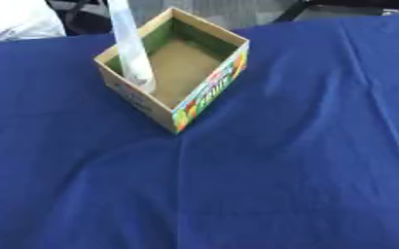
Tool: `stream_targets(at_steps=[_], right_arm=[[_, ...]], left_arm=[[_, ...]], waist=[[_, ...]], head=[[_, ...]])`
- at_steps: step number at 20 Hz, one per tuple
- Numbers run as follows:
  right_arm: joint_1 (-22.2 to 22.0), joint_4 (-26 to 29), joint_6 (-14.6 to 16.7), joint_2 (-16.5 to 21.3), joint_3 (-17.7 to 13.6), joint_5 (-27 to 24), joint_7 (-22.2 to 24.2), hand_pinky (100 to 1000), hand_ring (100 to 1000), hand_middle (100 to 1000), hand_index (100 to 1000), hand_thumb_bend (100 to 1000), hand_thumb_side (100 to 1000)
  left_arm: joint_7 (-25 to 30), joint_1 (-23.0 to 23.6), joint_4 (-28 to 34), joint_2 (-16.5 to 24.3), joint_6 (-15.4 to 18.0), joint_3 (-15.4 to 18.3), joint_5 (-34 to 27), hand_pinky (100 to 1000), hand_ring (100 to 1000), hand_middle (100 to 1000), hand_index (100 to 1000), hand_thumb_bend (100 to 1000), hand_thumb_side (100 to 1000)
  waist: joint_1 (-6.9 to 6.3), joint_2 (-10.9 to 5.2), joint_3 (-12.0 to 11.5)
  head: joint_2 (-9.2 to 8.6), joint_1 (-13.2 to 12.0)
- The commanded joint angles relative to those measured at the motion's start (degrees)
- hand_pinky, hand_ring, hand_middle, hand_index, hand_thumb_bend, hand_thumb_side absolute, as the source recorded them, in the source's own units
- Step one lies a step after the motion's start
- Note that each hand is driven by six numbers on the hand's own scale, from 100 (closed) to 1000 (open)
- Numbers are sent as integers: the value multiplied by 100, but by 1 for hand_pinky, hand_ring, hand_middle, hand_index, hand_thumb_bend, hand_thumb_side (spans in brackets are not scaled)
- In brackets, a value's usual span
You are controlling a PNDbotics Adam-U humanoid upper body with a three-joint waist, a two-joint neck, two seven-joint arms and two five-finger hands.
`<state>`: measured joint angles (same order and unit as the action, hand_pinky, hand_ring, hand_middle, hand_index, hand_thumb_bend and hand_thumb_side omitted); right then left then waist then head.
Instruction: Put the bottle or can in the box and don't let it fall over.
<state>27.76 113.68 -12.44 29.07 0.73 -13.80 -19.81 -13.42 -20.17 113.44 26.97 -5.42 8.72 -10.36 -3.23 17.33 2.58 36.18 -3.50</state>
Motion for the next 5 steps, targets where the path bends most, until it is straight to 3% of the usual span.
stream_targets(at_steps=[1,5], right_arm=[[34,91,3,173,-69,23,-54,1000,947,1000,961,100,470],[18,91,5,178,-69,8,-83,1000,947,1000,961,100,470]], left_arm=[[-176,-32,115,30,155,155,-255,1000,1000,1000,919,100,631],[-230,-45,115,11,262,199,-350,1000,1000,1000,914,100,631]], waist=[[35,-166,-22],[49,-163,-37]], head=[[1,-31],[45,-80]])
